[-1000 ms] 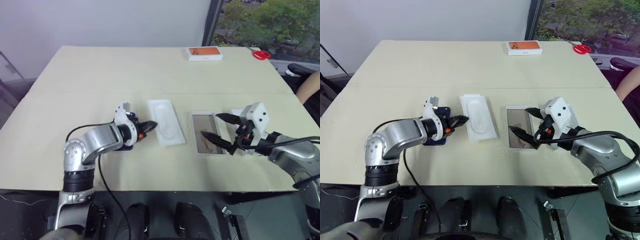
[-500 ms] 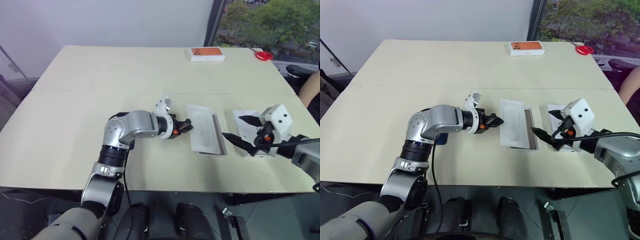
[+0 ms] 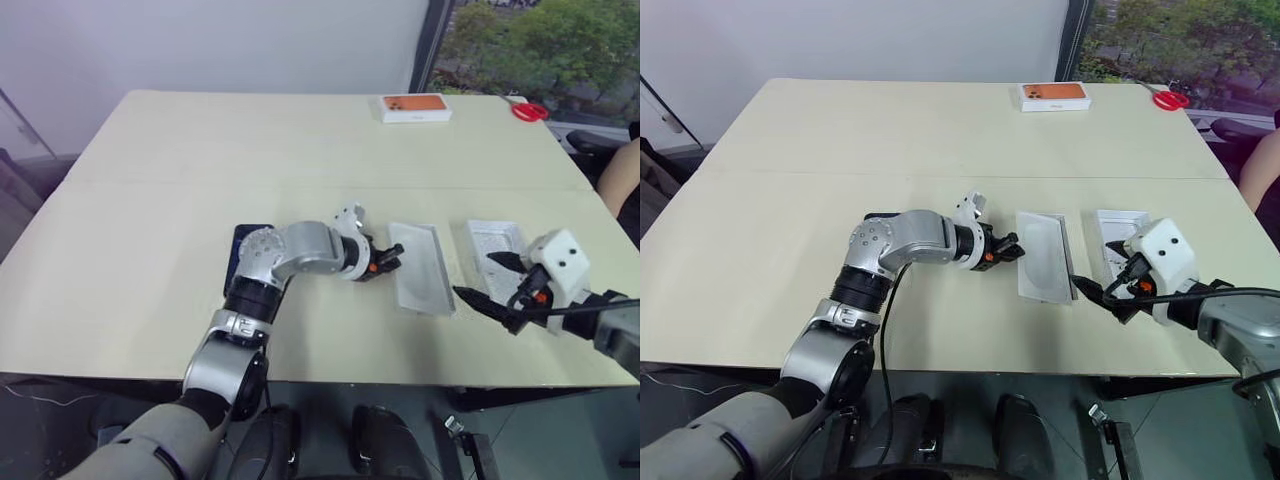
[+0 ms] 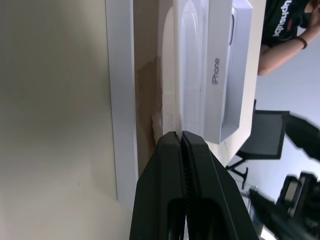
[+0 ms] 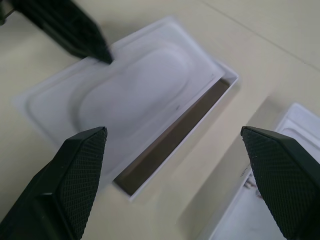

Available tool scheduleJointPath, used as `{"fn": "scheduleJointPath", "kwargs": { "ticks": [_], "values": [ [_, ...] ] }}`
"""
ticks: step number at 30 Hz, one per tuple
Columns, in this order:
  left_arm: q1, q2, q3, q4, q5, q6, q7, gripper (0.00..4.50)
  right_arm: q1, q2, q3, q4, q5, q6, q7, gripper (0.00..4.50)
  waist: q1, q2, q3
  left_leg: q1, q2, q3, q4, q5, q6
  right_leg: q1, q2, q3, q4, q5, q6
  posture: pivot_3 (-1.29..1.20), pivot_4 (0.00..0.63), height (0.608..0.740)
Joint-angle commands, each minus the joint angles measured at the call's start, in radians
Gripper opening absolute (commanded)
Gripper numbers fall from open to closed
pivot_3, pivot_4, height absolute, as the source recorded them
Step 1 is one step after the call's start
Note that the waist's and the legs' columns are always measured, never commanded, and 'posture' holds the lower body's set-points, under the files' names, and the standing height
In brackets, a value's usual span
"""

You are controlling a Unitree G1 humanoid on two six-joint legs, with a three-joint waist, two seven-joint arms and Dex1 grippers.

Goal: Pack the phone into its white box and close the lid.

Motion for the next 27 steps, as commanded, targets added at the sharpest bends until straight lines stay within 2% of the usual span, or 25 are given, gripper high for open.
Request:
{"fn": "scheduleJointPath", "kwargs": {
  "ticks": [1, 10, 13, 19, 26, 27],
  "values": [
    [-0.038, -0.026, 0.029, -0.003, 0.061, 0.015, -0.054, 0.05, -0.001, -0.014, -0.043, -0.034, -0.001, -0.003, 0.001, 4.5, 0.0, 0.0, 0.0, 0.0, 0.0, 0.0, 0.0, 0.0, 0.0, 0.0, 0.0, 0.0, 0.0, 0.0, 0.0, 0.0, 0.15, 0.74],
    [-0.051, -0.054, 0.078, 0.017, 0.213, 0.053, -0.135, 0.05, 0.01, -0.004, -0.053, -0.048, 0.005, -0.005, 0.002, 4.5, -0.001, 0.0, 0.0, 0.0, 0.0, 0.0, 0.0, 0.0, 0.0, 0.0, 0.0, 0.0, 0.0, 0.0, 0.0, 0.0, 0.15, 0.74],
    [-0.052, -0.064, 0.102, 0.012, 0.243, 0.069, -0.157, 0.84, 0.016, -0.001, -0.052, -0.048, 0.004, -0.01, 0.004, 4.5, -0.001, 0.0, 0.0, 0.0, 0.0, 0.0, 0.0, 0.0, 0.0, 0.0, 0.0, 0.0, 0.0, 0.0, 0.0, 0.0, 0.15, 0.74],
    [-0.057, -0.071, 0.157, -0.005, 0.263, 0.12, -0.191, 3.7, 0.001, 0.003, -0.03, -0.042, 0.003, -0.02, 0.004, 4.5, -0.001, -0.001, 0.0, 0.0, 0.0, 0.0, 0.0, 0.0, 0.001, 0.0, 0.0, 0.0, 0.0, 0.0, 0.001, 0.0, 0.15, 0.74],
    [-0.039, -0.011, 0.213, -0.109, 0.246, 0.204, -0.224, 3.7, -0.057, 0.007, 0.041, -0.038, 0.003, -0.009, -0.005, 4.5, -0.003, -0.001, 0.001, 0.0, 0.0, 0.0, 0.0, 0.0, 0.0, 0.0, 0.0, 0.0, 0.001, 0.0, 0.001, 0.0, 0.15, 0.74],
    [-0.031, 0.017, 0.208, -0.149, 0.261, 0.214, -0.255, 3.73, -0.071, 0.006, 0.061, -0.037, 0.002, -0.008, -0.004, 4.25, -0.004, -0.001, 0.001, 0.0, 0.001, 0.0, 0.0, 0.0, 0.0, 0.0, 0.0, 0.0, 0.001, 0.0, 0.001, 0.0, 0.15, 0.74]
  ]
}}
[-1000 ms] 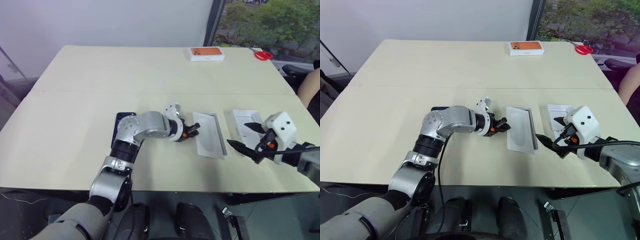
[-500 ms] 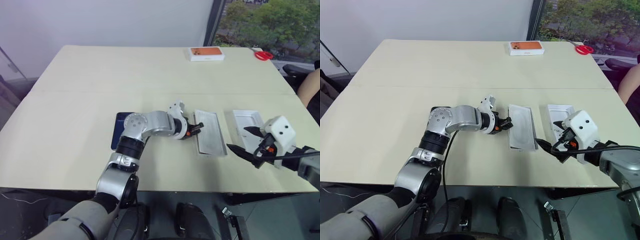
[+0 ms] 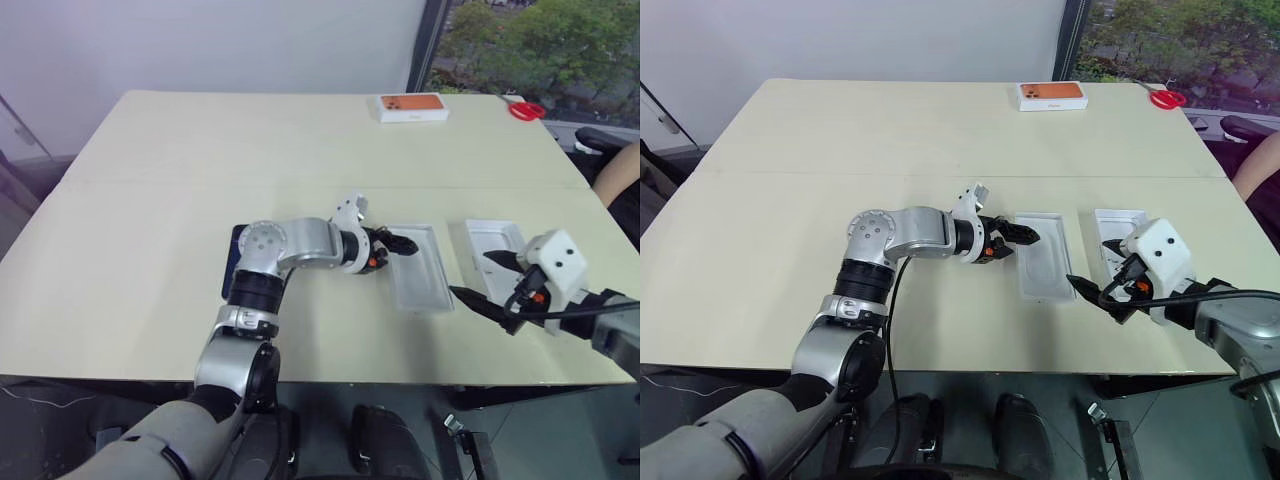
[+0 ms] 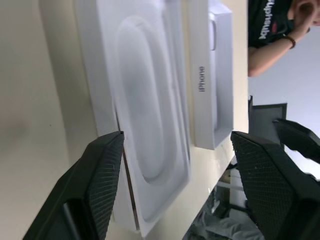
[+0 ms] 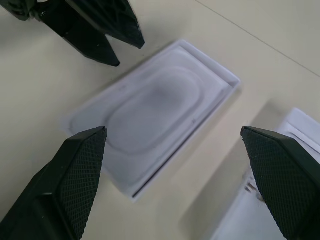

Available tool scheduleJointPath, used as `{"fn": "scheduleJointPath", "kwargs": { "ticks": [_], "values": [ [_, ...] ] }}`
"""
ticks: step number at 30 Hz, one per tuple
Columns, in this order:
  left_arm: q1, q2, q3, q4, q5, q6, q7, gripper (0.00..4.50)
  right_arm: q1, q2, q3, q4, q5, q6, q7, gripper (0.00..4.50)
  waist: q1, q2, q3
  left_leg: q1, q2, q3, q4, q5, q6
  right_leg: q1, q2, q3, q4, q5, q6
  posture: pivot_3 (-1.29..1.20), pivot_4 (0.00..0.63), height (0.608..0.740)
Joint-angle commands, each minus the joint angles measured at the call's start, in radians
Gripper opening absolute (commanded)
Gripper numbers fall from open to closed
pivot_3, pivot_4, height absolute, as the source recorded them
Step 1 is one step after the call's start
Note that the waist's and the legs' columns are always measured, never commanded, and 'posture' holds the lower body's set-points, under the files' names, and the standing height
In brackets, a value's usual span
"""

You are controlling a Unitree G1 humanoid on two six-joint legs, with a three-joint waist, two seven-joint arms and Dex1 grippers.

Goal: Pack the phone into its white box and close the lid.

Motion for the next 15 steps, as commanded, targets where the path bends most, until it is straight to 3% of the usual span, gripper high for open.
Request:
{"fn": "scheduleJointPath", "kwargs": {
  "ticks": [1, 2, 5, 9, 10, 12, 15],
  "values": [
    [0.015, 0.091, -0.012, -0.177, 0.049, 0.012, -0.136, 3.74, -0.049, -0.002, 0.045, -0.018, 0.002, 0.002, -0.004, 3.98, -0.003, 0.0, 0.0, 0.0, 0.0, 0.0, 0.0, 0.0, 0.0, 0.0, 0.0, 0.0, 0.0, 0.0, 0.0, 0.0, 0.15, 0.74],
    [0.033, 0.138, -0.044, -0.253, 0.105, -0.017, -0.218, 3.74, -0.066, -0.005, 0.069, -0.012, -0.005, 0.008, -0.008, 3.69, -0.005, 0.0, 0.0, 0.0, 0.0, 0.0, 0.0, 0.0, 0.0, 0.0, 0.0, 0.0, 0.0, 0.0, 0.0, 0.0, 0.15, 0.74],
    [0.099, 0.279, -0.155, -0.42, 0.269, -0.11, -0.442, 3.74, -0.113, -0.012, 0.134, 0.005, -0.038, 0.025, -0.03, 2.25, -0.002, 0.001, 0.0, 0.0, 0.001, 0.001, -0.001, 0.003, -0.005, -0.001, 0.001, 0.0, 0.001, 0.0, -0.001, 0.0, 0.15, 0.74],
    [0.245, 0.536, -0.362, -0.605, 0.574, -0.367, -0.792, 3.74, -0.187, 0.005, 0.24, 0.015, -0.069, 0.075, -0.063, 0.36, -0.002, 0.002, -0.001, 0.0, 0.001, 0.001, -0.001, 0.004, -0.007, -0.001, 0.0, 0.0, 0.0, 0.0, -0.001, 0.0, 0.15, 0.74],
    [0.301, 0.62, -0.413, -0.641, 0.651, -0.455, -0.915, 3.74, -0.229, 0.02, 0.288, 0.042, -0.106, 0.114, -0.111, 0.08, -0.002, 0.003, -0.001, 0.0, 0.001, 0.001, -0.001, 0.004, -0.007, -0.002, 0.0, 0.0, 0.0, 0.0, -0.001, 0.0, 0.15, 0.74],
    [0.397, 0.745, -0.485, -0.687, 0.797, -0.643, -1.102, 3.74, -0.294, 0.055, 0.357, 0.095, -0.15, 0.157, -0.166, 0.08, -0.006, 0.003, -0.001, 0.0, 0.001, 0.003, -0.002, 0.003, -0.006, -0.003, -0.001, 0.001, 0.0, 0.0, -0.002, 0.0, 0.15, 0.74],
    [0.48, 0.792, -0.464, -0.708, 0.823, -0.756, -1.265, 3.74, -0.365, 0.094, 0.42, 0.158, -0.202, 0.186, -0.208, 0.08, 0.003, 0.003, -0.001, -0.003, 0.002, 0.004, -0.002, 0.001, -0.002, -0.006, -0.005, 0.002, -0.002, 0.0, -0.004, 0.0, 0.15, 0.74]
  ]
}}
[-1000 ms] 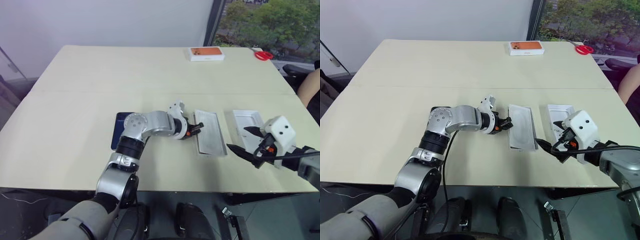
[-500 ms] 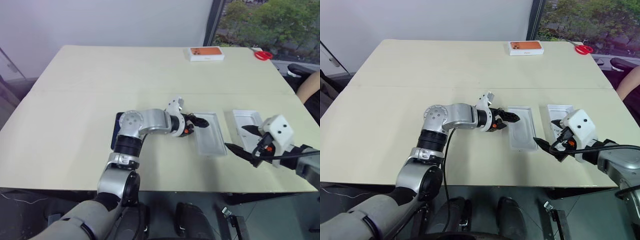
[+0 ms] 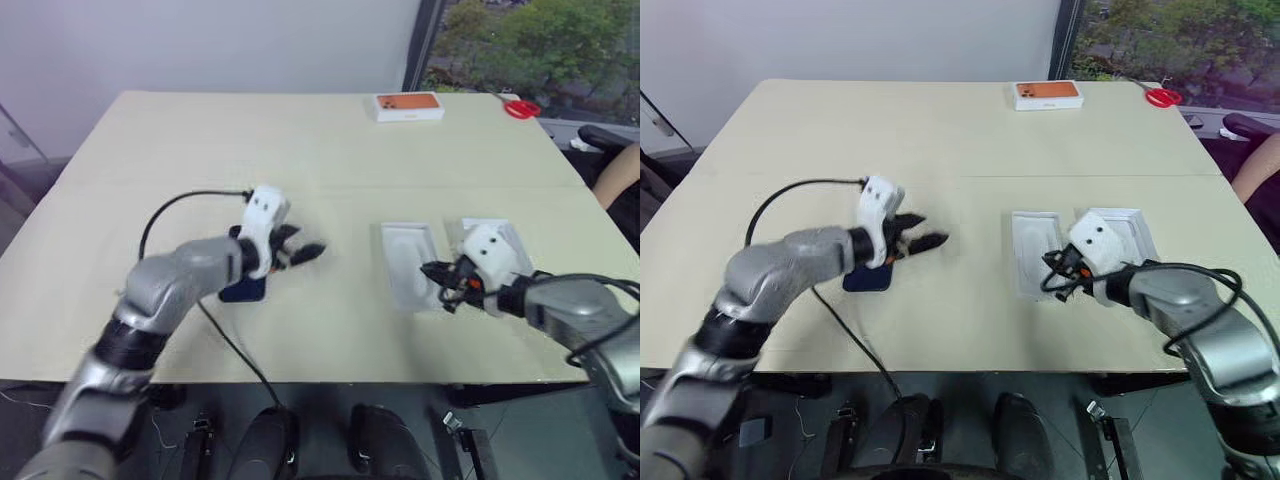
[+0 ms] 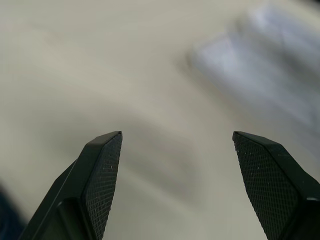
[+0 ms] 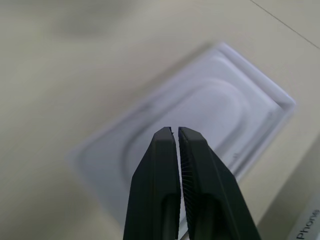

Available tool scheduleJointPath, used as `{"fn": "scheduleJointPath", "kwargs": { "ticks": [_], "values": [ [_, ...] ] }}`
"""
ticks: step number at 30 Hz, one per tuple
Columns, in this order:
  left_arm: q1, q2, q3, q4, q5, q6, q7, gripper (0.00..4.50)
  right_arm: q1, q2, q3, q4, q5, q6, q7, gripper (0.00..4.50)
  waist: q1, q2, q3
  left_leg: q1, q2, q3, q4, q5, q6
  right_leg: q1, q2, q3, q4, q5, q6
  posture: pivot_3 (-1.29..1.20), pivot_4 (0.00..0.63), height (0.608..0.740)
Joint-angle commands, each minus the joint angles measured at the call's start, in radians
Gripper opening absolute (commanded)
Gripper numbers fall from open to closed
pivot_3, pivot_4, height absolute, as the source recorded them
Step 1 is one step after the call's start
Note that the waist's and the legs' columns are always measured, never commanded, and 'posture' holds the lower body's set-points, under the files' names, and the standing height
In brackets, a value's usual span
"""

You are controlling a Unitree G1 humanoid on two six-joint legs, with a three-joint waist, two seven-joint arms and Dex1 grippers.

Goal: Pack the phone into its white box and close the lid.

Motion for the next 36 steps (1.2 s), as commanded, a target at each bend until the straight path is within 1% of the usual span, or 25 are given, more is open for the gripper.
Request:
{"fn": "scheduleJointPath", "kwargs": {
  "ticks": [1, 3, 6, 11, 16, 17, 20, 25, 28, 30, 33, 36],
  "values": [
    [0.038, 0.018, 0.028, -0.068, 0.039, -0.14, -0.186, 3.74, -0.077, 0.047, 0.043, 0.056, -0.054, 0.03, -0.054, 0.08, 0.007, 0.0, 0.0, -0.002, 0.0, -0.001, 0.0, 0.0, 0.0, -0.001, -0.001, -0.001, 0.0, 0.0, 0.0, 0.0, 0.15, 0.74],
    [0.056, 0.015, 0.044, -0.072, 0.047, -0.152, -0.226, 3.74, -0.11, 0.076, 0.06, 0.096, -0.072, 0.033, -0.066, 0.08, 0.005, 0.0, 0.0, -0.002, -0.001, -0.001, 0.001, 0.0, 0.001, -0.001, -0.002, -0.001, 0.0, 0.0, 0.0, 0.0, 0.15, 0.74],
    [0.076, 0.017, 0.052, -0.076, 0.065, -0.158, -0.275, 3.74, -0.192, 0.139, 0.098, 0.221, -0.128, 0.011, -0.106, 0.08, -0.001, 0.0, 0.0, -0.002, -0.001, -0.001, 0.001, -0.001, 0.002, -0.001, -0.002, -0.001, -0.001, 0.0, 0.0, 0.0, 0.15, 0.74],
    [0.093, -0.003, 0.061, -0.095, 0.089, -0.151, -0.297, 3.74, -0.303, 0.226, 0.128, 0.414, -0.197, -0.039, -0.138, 0.08, -0.014, 0.001, 0.001, -0.002, -0.001, 0.0, 0.001, -0.001, 0.003, -0.001, 0.0, -0.001, 0.002, 0.0, 0.001, 0.0, 0.15, 0.74],
    [0.105, -0.03, 0.065, -0.098, 0.124, -0.141, -0.281, 3.74, -0.348, 0.274, 0.134, 0.522, -0.255, -0.11, -0.157, 0.08, -0.026, 0.001, 0.001, -0.001, -0.001, -0.001, 0.001, -0.001, 0.003, 0.0, 0.004, -0.002, 0.004, 0.001, 0.003, 0.0, 0.15, 0.74],
    [0.109, -0.034, 0.068, -0.104, 0.125, -0.139, -0.282, 3.74, -0.35, 0.28, 0.134, 0.531, -0.264, -0.127, -0.159, 0.08, -0.026, 0.001, 0.001, 0.0, 0.0, 0.0, 0.001, -0.001, 0.003, 0.0, 0.004, -0.002, 0.004, 0.002, 0.005, 0.0, 0.15, 0.74],
    [0.119, -0.046, 0.076, -0.117, 0.127, -0.128, -0.284, 3.74, -0.344, 0.293, 0.133, 0.542, -0.287, -0.161, -0.16, 0.08, -0.027, 0.001, 0.001, 0.001, 0.0, 0.0, 0.001, -0.001, 0.003, 0.0, 0.005, -0.002, 0.004, 0.003, 0.005, 0.0, 0.15, 0.74],
    [0.13, -0.057, 0.08, -0.131, 0.137, -0.113, -0.286, 3.74, -0.315, 0.299, 0.129, 0.516, -0.305, -0.171, -0.152, 0.08, -0.027, 0.001, 0.001, 0.001, 0.0, 0.0, 0.001, -0.001, 0.003, 0.001, 0.005, -0.002, 0.004, 0.003, 0.006, 0.0, 0.15, 0.74],
    [0.129, -0.06, 0.088, -0.131, 0.132, -0.088, -0.281, 3.74, -0.292, 0.274, 0.122, 0.454, -0.303, -0.171, -0.123, 0.08, -0.026, 0.001, 0.001, 0.001, 0.0, -0.001, 0.001, -0.001, 0.003, 0.001, 0.005, -0.002, 0.004, 0.003, 0.006, 0.0, 0.15, 0.74],
    [0.124, -0.061, 0.104, -0.123, 0.133, -0.076, -0.274, 3.74, -0.268, 0.239, 0.115, 0.375, -0.288, -0.159, -0.076, 0.08, -0.025, 0.001, 0.001, 0.001, 0.0, -0.001, 0.001, -0.001, 0.003, 0.001, 0.005, -0.002, 0.004, 0.003, 0.006, 0.0, 0.15, 0.74],
    [0.112, -0.061, 0.16, -0.112, 0.116, -0.038, -0.247, 3.74, -0.232, 0.174, 0.102, 0.239, -0.265, -0.153, 0.001, 0.08, -0.025, 0.002, 0.001, 0.001, 0.0, -0.001, 0.001, -0.001, 0.003, 0.0, 0.005, -0.002, 0.005, 0.003, 0.006, 0.0, 0.15, 0.74],
    [0.101, -0.06, 0.242, -0.097, 0.097, 0.01, -0.205, 3.74, -0.229, 0.152, 0.083, 0.121, -0.21, -0.13, 0.06, 0.08, -0.03, 0.002, 0.001, 0.001, 0.0, -0.001, 0.001, -0.001, 0.003, 0.0, 0.006, -0.002, 0.005, 0.003, 0.006, 0.0, 0.15, 0.74]
  ]
}}
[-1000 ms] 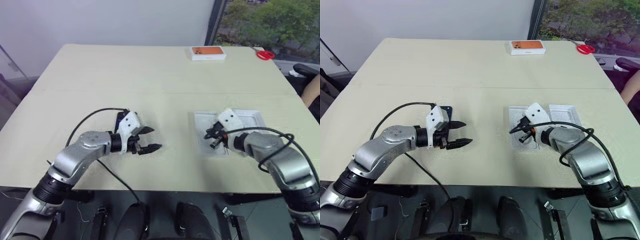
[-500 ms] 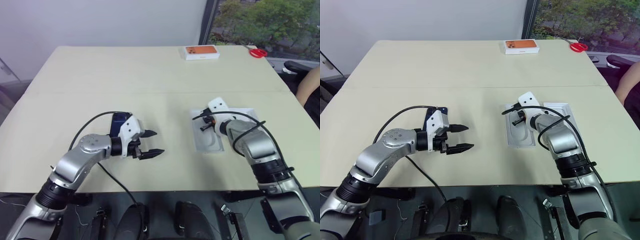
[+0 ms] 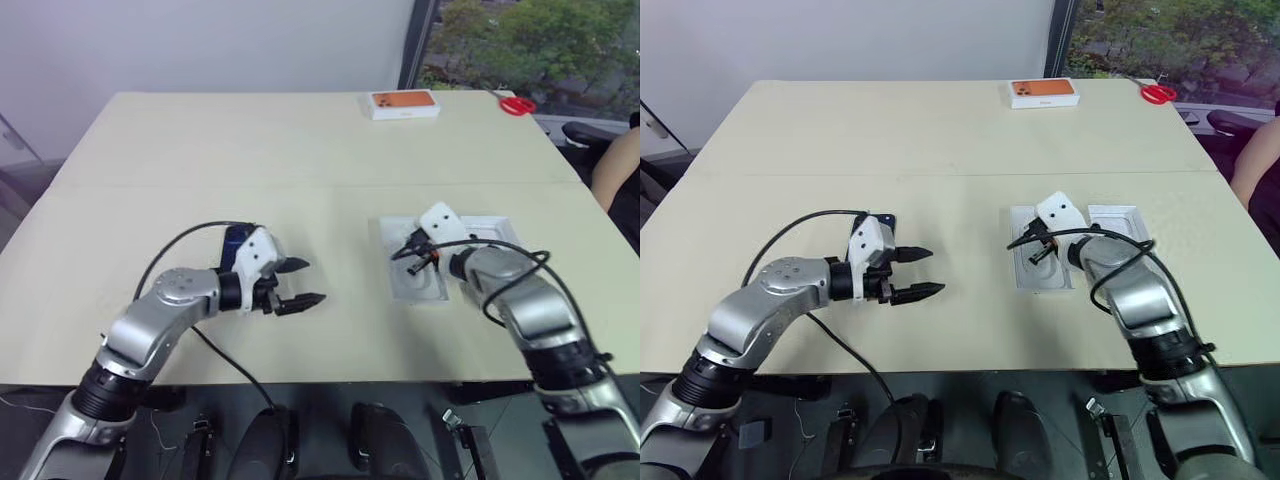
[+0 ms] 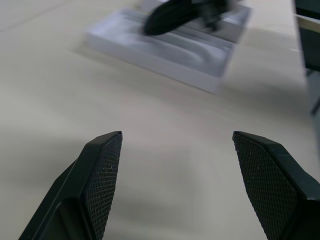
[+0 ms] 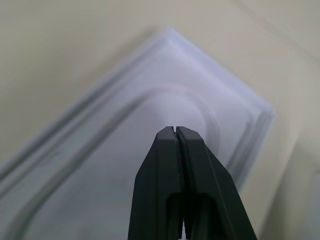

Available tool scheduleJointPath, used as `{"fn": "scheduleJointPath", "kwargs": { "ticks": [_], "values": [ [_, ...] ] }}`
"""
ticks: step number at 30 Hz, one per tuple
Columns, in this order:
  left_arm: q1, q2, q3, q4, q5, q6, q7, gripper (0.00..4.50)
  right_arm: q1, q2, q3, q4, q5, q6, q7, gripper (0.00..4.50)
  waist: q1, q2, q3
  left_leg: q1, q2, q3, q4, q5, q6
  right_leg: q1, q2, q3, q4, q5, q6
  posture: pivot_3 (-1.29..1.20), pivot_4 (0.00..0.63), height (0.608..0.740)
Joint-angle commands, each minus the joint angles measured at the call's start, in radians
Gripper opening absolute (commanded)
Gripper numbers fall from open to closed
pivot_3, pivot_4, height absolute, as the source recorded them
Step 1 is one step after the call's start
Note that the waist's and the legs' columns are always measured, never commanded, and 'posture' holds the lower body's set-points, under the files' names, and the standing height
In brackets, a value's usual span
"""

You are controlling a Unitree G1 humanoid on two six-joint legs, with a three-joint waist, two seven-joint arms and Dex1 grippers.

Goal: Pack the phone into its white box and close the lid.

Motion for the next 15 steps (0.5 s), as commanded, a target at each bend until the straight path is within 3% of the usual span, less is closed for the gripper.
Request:
{"fn": "scheduleJointPath", "kwargs": {
  "ticks": [1, 2, 5, 9, 15],
  "values": [
    [-0.028, 0.003, 0.127, 0.011, -0.047, 0.071, 0.06, 3.74, -0.022, -0.005, -0.034, -0.16, 0.066, 0.021, 0.061, 0.08, -0.004, 0.0, 0.0, 0.0, 0.001, 0.0, 0.0, 0.0, 0.0, 0.0, 0.001, 0.0, 0.0, 0.0, 0.0, 0.0, 0.15, 0.74],
    [-0.032, 0.004, 0.176, 0.033, -0.06, 0.112, 0.093, 3.74, -0.035, 0.014, -0.013, -0.193, 0.081, 0.035, 0.071, 0.08, -0.005, 0.0, 0.0, 0.0, 0.001, 0.0, 0.0, 0.0, 0.0, 0.0, 0.002, 0.0, 0.0, 0.0, 0.0, 0.0, 0.15, 0.74],
    [-0.037, 0.014, 0.297, 0.074, -0.109, 0.212, 0.157, 4.45, -0.081, 0.101, 0.072, -0.216, 0.089, 0.069, 0.063, 0.0, -0.021, 0.0, 0.0, 0.001, 0.003, -0.001, 0.0, 0.0, 0.0, 0.0, 0.004, 0.0, 0.001, 0.0, 0.0, 0.0, 0.15, 0.74],
    [-0.029, 0.028, 0.408, 0.078, -0.14, 0.306, 0.222, 4.45, -0.122, 0.199, 0.181, -0.168, 0.05, 0.083, 0.035, 0.0, -0.021, 0.0, 0.0, 0.001, 0.004, -0.002, 0.0, 0.0, 0.0, -0.001, 0.005, 0.0, 0.002, 0.0, 0.0, 0.0, 0.15, 0.74],
    [-0.05, 0.054, 0.634, 0.18, -0.148, 0.605, 0.434, 4.45, -0.201, 0.413, 0.285, 0.039, 0.002, 0.072, -0.037, 0.0, -0.022, -0.001, 0.0, 0.001, 0.003, -0.002, 0.0, 0.001, -0.003, -0.002, 0.004, 0.0, 0.004, 0.0, 0.0, 0.0, 0.15, 0.74]
  ]
}}
